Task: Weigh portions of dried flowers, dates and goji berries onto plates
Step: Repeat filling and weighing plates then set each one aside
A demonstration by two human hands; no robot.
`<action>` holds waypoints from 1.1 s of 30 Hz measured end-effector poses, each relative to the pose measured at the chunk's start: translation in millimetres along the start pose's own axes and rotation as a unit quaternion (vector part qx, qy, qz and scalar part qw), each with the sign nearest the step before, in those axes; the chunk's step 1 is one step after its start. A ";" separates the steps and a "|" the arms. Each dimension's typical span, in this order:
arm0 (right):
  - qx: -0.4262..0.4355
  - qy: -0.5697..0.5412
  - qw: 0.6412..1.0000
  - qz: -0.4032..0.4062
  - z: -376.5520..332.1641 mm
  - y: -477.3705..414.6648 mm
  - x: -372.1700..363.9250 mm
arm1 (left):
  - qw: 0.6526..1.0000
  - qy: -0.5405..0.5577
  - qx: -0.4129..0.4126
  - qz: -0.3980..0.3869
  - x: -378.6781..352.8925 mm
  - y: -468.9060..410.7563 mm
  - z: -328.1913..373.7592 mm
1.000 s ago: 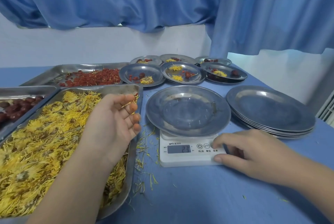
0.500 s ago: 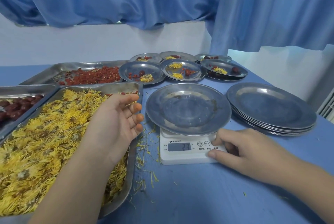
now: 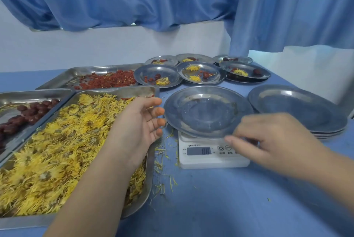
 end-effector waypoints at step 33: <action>-0.019 -0.046 0.993 0.108 -11.0 -10.4 -27.3 | 0.790 -0.558 -0.195 0.165 130.6 1.0 82.1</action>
Point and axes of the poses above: each hand's wrist, its own y-axis away from the middle knuckle, its own x-axis out of the back of the hand, z = x × y, the point moved 4 cm from there along -y, towards the middle knuckle, and after that the axes turned 1 degree about x, right-handed, at the moved point
